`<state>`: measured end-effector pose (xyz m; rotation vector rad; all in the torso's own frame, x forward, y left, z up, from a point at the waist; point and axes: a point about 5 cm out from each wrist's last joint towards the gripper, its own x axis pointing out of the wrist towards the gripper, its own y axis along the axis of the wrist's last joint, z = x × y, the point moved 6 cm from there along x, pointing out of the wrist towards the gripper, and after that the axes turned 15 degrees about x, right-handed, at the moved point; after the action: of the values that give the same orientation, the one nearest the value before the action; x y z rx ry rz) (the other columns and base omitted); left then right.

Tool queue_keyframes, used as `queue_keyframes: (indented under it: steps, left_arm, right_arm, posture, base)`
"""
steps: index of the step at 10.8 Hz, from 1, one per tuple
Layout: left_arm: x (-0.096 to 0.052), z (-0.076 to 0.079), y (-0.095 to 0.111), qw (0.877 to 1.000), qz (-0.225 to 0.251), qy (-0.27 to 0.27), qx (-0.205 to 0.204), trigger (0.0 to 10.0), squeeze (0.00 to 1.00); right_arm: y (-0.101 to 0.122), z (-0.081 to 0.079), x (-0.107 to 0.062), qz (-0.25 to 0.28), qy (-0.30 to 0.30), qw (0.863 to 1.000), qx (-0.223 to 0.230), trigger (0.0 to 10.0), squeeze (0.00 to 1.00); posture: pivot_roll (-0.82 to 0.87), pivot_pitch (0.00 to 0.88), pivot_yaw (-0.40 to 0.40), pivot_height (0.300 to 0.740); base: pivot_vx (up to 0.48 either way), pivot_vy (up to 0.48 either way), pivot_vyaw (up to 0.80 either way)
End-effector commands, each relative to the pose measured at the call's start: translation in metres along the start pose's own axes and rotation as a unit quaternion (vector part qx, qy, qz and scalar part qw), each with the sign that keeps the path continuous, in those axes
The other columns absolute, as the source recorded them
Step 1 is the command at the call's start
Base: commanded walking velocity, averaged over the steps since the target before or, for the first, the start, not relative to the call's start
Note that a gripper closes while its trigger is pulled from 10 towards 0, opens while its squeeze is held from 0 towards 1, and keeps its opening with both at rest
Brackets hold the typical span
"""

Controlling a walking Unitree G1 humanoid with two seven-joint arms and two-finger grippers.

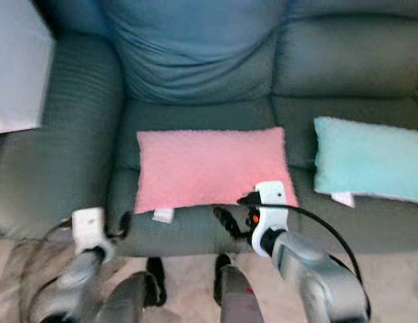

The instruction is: Move the pillow to the sofa

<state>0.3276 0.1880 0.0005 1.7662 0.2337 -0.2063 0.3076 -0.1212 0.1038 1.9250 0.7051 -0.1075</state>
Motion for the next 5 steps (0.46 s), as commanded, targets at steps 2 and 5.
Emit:
queue_keyframes:
  steps: [2,5]
  left_arm:
    - [-0.008,-0.007,0.025,0.999,0.035,-0.010,0.018,10.0,0.00]
    - [-0.017,-0.003,0.086,0.992,0.121,-0.030,0.012,10.0,0.00]
  right_arm:
    - [-0.002,0.001,0.008,0.011,0.005,1.000,-0.012,10.0,0.00]
    - [0.007,0.020,0.014,0.063,-0.047,0.995,-0.061,10.0,0.00]
  posture:
    - [-0.15,0.187,0.043,0.740]
    - [-0.14,0.076,0.061,0.740]
  base:
    - [0.000,0.000,0.00]
    - [0.000,0.000,0.00]
